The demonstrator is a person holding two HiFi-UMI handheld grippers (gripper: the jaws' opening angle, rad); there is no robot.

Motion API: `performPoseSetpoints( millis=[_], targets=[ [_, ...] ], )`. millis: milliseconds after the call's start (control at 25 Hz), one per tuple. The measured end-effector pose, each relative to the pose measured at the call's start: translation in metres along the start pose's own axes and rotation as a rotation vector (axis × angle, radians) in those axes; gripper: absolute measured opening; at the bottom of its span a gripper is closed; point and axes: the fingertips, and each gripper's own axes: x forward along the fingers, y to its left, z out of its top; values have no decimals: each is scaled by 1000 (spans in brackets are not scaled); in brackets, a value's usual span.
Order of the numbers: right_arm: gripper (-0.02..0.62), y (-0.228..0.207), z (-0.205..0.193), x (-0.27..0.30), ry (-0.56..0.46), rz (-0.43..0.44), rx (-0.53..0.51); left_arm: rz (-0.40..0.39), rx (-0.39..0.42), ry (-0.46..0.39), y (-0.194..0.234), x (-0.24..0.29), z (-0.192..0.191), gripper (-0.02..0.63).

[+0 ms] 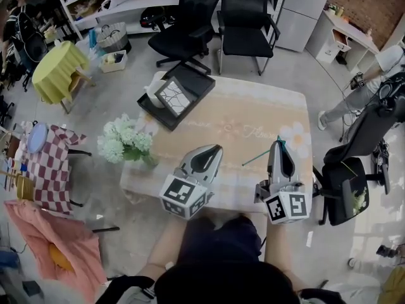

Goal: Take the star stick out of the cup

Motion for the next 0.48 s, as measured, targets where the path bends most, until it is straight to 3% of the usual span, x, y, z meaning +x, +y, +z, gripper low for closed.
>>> performPoseSetpoints(
  millis=[480],
  targets=[
    [15, 2, -17, -2, 26, 11, -18, 19, -8, 15, 4, -2, -10, 25]
  ],
)
